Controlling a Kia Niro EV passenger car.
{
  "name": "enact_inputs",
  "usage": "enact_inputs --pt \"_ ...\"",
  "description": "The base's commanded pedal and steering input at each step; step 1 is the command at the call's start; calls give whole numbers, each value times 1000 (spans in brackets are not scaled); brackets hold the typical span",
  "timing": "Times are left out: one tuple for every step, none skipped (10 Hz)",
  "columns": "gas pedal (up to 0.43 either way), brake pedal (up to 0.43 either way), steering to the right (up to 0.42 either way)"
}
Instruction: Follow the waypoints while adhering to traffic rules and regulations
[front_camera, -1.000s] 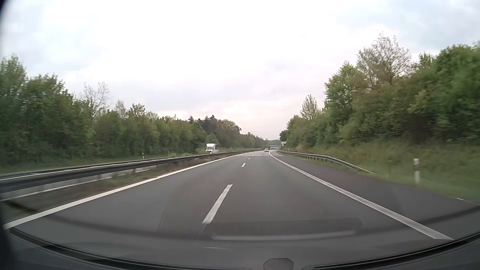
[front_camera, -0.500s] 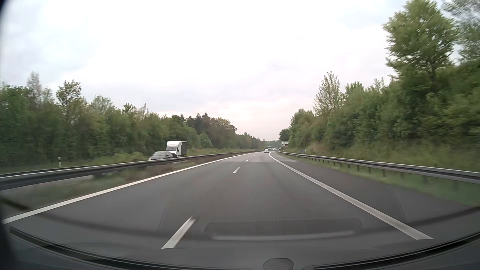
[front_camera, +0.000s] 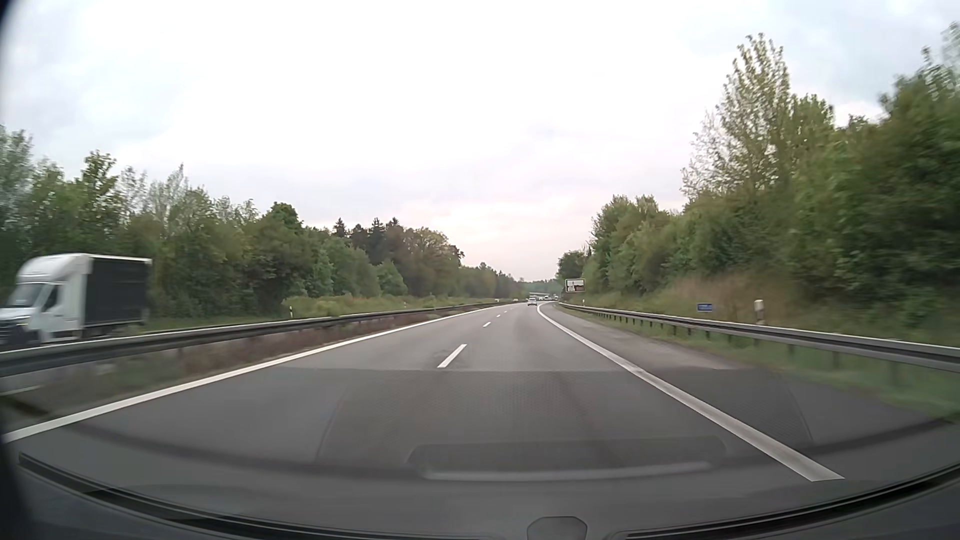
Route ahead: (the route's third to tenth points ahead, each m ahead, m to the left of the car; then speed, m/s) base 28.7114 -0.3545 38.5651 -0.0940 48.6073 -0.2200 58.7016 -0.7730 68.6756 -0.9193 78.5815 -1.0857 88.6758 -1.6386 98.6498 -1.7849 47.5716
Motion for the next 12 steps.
enact_inputs --pt "390 0 6" --pt "350 0 6" --pt "331 0 6" --pt "311 0 6" --pt "311 0 6" --pt "311 0 6" --pt "311 0 6" --pt "311 0 5" --pt "299 0 5" --pt "240 0 5" --pt "169 0 5" --pt "59 0 5"
